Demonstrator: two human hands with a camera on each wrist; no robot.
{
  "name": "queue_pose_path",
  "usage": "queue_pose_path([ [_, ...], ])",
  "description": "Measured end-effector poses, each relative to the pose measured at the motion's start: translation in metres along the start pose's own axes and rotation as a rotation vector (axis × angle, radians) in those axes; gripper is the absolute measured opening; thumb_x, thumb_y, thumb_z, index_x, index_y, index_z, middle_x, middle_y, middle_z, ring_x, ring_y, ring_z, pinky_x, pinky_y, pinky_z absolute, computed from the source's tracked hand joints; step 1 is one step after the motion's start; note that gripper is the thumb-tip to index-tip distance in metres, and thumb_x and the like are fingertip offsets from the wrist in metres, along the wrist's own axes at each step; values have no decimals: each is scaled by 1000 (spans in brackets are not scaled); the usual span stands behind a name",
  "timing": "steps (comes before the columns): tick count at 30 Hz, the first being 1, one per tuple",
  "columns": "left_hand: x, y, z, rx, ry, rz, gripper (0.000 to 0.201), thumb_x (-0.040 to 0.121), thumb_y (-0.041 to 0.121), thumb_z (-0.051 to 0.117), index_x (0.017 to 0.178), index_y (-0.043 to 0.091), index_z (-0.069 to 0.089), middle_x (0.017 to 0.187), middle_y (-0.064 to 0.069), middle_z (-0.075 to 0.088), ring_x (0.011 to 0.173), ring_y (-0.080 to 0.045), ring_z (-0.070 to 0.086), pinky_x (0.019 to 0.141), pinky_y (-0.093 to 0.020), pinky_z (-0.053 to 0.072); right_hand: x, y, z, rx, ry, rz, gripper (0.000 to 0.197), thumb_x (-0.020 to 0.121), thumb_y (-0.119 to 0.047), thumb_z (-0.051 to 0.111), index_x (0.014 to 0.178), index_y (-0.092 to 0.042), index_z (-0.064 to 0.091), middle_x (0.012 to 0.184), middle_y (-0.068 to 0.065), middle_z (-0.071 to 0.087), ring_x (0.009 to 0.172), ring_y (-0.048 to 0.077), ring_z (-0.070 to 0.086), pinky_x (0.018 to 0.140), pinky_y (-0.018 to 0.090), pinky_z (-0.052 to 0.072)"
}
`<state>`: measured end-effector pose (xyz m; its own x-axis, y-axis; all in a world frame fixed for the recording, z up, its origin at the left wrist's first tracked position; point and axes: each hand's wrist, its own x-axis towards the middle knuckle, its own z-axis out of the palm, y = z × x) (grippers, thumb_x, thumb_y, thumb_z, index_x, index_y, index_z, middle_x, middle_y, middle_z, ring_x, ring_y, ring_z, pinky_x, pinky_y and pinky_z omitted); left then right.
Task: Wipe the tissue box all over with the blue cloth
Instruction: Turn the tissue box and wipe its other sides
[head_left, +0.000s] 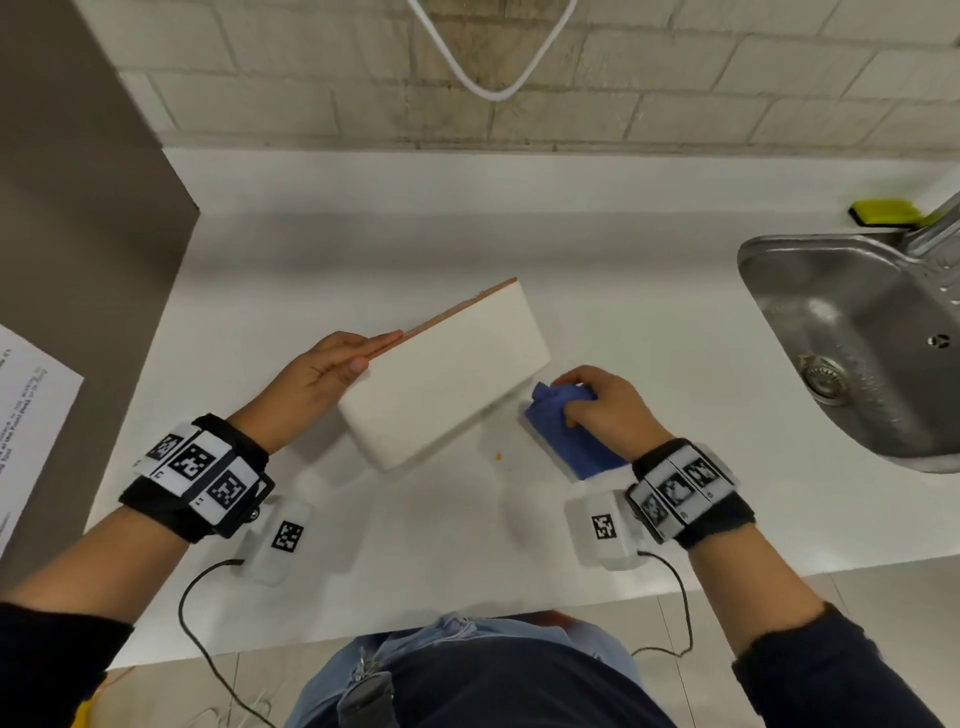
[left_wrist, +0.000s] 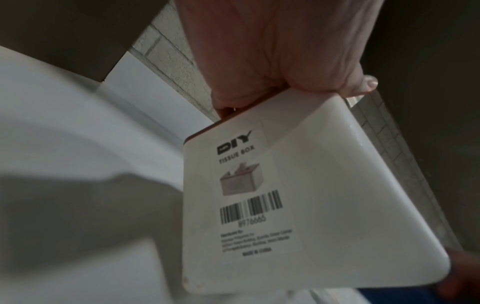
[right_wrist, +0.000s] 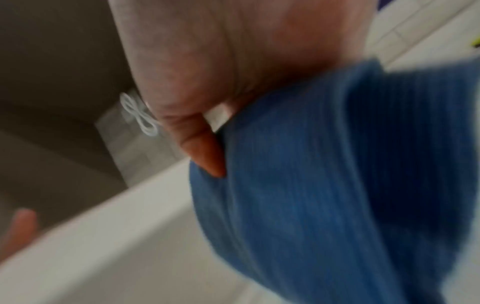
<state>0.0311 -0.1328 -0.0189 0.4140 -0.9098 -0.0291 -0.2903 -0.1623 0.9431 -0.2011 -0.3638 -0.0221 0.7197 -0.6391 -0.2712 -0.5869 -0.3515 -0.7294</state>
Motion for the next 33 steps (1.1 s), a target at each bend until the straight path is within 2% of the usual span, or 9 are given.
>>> queue_pose_path([
  [4, 1, 1, -1, -23, 4, -8, 53, 73, 75, 39, 119, 50, 51, 124, 0, 53, 118, 3, 47, 98, -5, 30, -20, -48, -21, 298, 143, -303, 29, 71, -4, 47, 88, -26, 55, 90, -6, 62, 89, 10, 60, 80, 22, 49],
  [6, 1, 3, -2, -33, 12, -8, 54, 73, 75, 39, 118, 49, 52, 125, 0, 53, 119, 4, 47, 99, -5, 30, -9, -65, -19, 198, 207, -485, 36, 64, -8, 47, 88, -33, 54, 100, -11, 57, 101, 15, 54, 90, 30, 44],
  [9, 2, 6, -2, -23, 14, -18, 44, 85, 60, 38, 122, 40, 52, 126, -4, 53, 116, 9, 46, 96, -3, 29, 26, -65, 8, -118, 342, -580, 48, 67, -10, 52, 108, -32, 61, 131, 0, 45, 120, 23, 41, 102, 42, 29],
  [12, 4, 6, -4, 15, 6, -39, 32, 95, 35, 34, 123, 35, 50, 127, -10, 53, 112, 12, 46, 95, -2, 28, 38, -56, 45, -25, 331, -528, 46, 82, -22, 45, 127, -26, 52, 143, 14, 36, 128, 28, 36, 105, 54, 32],
  [15, 3, 5, -4, 20, -6, -28, 43, 84, 62, 35, 121, 45, 49, 121, -3, 55, 111, 11, 46, 94, -1, 28, 32, -55, 68, -104, 372, -462, 58, 86, -48, 48, 139, -27, 36, 150, 13, 24, 133, 31, 29, 107, 56, 25],
  [20, 2, 3, -2, 10, 14, -21, 49, 75, 76, 31, 116, 56, 49, 115, 8, 54, 106, 11, 48, 91, -2, 31, 13, -68, 94, -277, 324, -543, 63, 89, -50, 39, 145, -26, 20, 154, 16, 13, 142, 36, 4, 115, 54, 0],
  [27, 7, 2, -6, 44, -27, -37, 63, 75, 76, 28, 122, 41, 52, 116, -17, 48, 111, -18, 50, 92, -15, 39, -14, -69, 146, -492, 202, -946, 71, 83, -46, 61, 140, -22, 28, 150, 12, 15, 140, 38, 9, 112, 60, 4],
  [31, 8, 5, -11, 25, -38, -43, 58, 72, 79, 31, 118, 50, 51, 115, -10, 51, 107, -5, 51, 89, -4, 37, -11, -72, 155, -766, 176, -1171, 67, 74, -29, 73, 134, -22, 43, 150, 6, 26, 140, 34, 13, 113, 57, 5],
  [33, 8, 6, -11, 50, -46, -44, 46, 78, 71, 31, 116, 54, 50, 115, -10, 52, 110, -7, 51, 93, -6, 36, -6, -73, 149, -884, 122, -1315, 49, 79, -23, 62, 127, -22, 51, 146, 1, 40, 137, 32, 17, 113, 54, 2],
])
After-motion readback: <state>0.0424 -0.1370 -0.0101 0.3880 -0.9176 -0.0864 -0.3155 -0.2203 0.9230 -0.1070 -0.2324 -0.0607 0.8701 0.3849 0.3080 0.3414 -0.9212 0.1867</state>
